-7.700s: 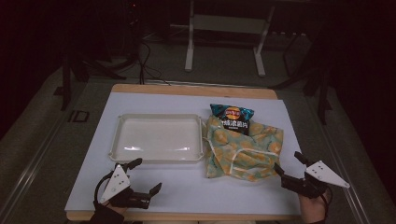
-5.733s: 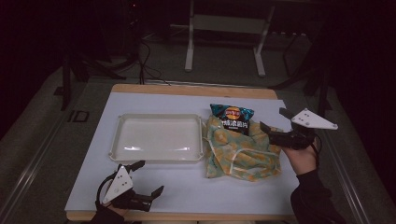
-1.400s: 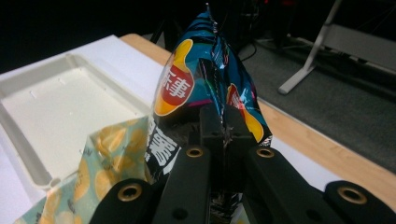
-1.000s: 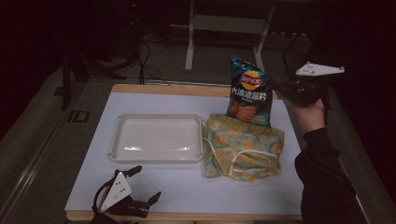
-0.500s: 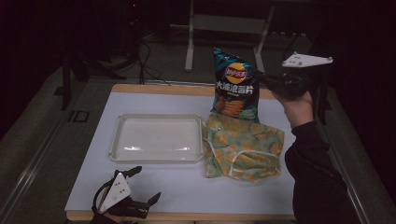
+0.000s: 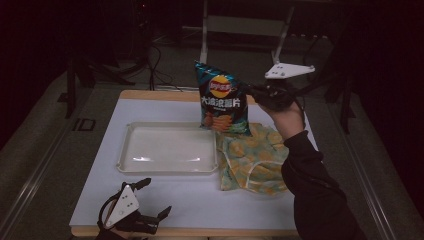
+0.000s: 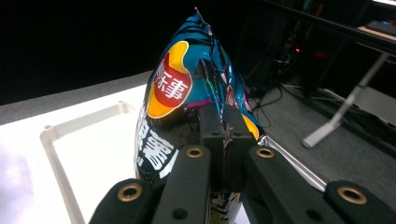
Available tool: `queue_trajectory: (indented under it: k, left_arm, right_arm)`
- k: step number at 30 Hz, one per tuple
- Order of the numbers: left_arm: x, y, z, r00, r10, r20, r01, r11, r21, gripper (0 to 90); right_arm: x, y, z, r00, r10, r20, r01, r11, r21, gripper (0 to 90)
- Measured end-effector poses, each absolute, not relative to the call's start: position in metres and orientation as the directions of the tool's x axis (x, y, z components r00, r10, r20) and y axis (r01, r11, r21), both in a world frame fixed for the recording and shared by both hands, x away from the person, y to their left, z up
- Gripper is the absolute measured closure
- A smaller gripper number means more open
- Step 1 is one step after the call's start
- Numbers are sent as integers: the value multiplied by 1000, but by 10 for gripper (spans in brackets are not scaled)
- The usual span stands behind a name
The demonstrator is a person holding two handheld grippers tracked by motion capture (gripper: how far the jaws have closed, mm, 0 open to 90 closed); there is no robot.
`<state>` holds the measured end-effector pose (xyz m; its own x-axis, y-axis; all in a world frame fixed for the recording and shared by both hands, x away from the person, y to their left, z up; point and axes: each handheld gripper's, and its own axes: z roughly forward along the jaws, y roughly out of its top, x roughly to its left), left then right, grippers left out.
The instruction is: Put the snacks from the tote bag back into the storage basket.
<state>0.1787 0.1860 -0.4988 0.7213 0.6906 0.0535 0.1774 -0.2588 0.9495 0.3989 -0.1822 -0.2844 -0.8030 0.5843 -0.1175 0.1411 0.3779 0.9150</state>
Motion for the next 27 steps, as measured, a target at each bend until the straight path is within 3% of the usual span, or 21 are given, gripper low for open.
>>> queue_trajectory:
  k: [14, 20, 27]
  left_arm:
    - [177, 187, -498, 726, 685, 52, 175, -257, 950, 1]
    - [176, 187, -498, 730, 681, 60, 168, -263, 950, 1]
    - [176, 186, -498, 736, 674, 63, 164, -268, 949, 1]
  right_arm:
    - [396, -102, -300, -879, 458, -129, 89, 425, 901, 900]
    - [392, -75, -311, -906, 415, -84, 83, 368, 926, 900]
    - [389, -40, -343, -924, 377, -56, 100, 382, 919, 900]
